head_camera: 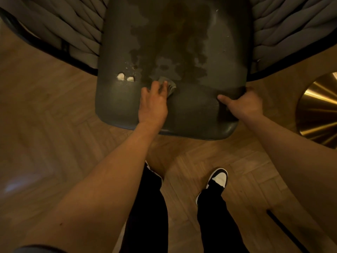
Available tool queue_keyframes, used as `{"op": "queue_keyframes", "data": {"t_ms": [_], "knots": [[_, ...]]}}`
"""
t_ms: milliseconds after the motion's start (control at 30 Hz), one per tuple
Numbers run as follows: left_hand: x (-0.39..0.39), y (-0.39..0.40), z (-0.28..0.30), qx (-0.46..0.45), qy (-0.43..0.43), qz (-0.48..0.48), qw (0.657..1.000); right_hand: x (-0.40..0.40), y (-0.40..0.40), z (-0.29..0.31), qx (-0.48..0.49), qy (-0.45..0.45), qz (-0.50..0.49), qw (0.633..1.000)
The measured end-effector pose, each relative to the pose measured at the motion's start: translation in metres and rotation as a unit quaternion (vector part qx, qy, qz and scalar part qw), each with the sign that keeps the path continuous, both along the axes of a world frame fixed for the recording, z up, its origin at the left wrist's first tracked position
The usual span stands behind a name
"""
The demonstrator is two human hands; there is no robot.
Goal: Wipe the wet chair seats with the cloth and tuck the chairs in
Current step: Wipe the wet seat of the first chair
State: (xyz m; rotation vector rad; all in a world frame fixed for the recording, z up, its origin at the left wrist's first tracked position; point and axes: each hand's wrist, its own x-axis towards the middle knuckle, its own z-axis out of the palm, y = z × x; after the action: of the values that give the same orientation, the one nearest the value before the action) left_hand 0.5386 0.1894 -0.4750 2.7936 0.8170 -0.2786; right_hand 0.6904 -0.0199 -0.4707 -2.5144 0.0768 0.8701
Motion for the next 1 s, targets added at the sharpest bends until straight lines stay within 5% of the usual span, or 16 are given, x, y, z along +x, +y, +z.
{"op": "queue_keyframes", "data": {"t_ms": [700, 1000], "knots": [[-0.078, 0.175, -0.001, 0.032, -0.004, 0.06, 0.998, -0.003, 0.019, 0.011, -0.072, 0.001, -0.047, 0.996], [-0.048, 0.167, -0.006, -0.026, -0.061, 0.121, 0.99, -0.001, 0.018, 0.021, -0.048, 0.025, -0.02, 0.998]]}}
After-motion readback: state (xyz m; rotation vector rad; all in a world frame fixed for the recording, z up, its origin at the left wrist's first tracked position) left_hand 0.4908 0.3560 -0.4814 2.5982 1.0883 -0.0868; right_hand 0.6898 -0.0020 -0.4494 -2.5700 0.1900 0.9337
